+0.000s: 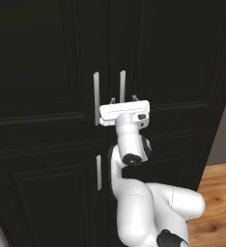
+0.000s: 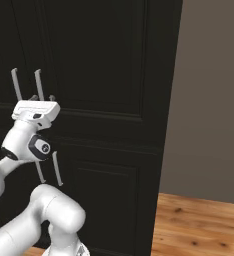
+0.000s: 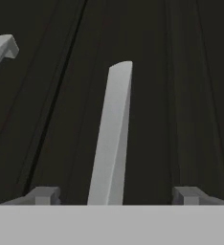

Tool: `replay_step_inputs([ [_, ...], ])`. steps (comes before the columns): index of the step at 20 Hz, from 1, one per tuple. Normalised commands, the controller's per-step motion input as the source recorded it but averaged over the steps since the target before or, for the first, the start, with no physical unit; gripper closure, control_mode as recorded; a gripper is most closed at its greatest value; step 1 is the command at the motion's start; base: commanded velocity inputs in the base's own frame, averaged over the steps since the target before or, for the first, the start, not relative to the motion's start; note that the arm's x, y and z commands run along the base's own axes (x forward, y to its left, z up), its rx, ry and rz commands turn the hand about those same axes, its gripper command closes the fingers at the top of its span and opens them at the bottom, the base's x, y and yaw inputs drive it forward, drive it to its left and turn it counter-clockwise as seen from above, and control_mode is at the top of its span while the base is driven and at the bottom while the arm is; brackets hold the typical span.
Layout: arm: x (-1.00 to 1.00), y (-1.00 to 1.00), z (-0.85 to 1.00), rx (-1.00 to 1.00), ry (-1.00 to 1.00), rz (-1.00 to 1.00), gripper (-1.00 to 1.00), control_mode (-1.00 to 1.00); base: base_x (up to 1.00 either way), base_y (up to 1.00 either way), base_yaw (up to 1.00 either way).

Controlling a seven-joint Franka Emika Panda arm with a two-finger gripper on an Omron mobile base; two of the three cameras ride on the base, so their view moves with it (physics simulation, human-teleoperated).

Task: The dining table condiment station is running low on shaker. Refill the condiment station by opening the cabinet and taking the shaker from the cabinet and placing it on the dining table.

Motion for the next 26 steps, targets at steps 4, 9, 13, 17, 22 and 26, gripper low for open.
replay_step_inputs([
  [4, 0.26, 0.00, 0.00, 0.00, 0.00, 0.00, -1.00, -1.00, 0.00, 0.00, 0.00],
  [9, 0.35, 0.00, 0.00, 0.00, 0.00, 0.00, 1.00, -1.00, 0.00, 0.00, 0.00],
  [13, 0.45, 0.00, 0.00, 0.00, 0.01, 0.00, 1.00, -1.00, 0.00, 0.00, 0.00],
  [17, 0.33, 0.00, 0.00, 0.00, 0.04, 0.00, 1.00, -1.00, 0.00, 0.00, 0.00],
  [22, 0.02, 0.00, -0.02, 0.00, 0.01, 0.00, 1.00, -1.00, 0.00, 0.00, 0.00],
  [26, 0.00, -0.11, -0.09, 0.00, 0.01, 0.11, 1.00, -1.00, 0.00, 0.00, 0.00],
])
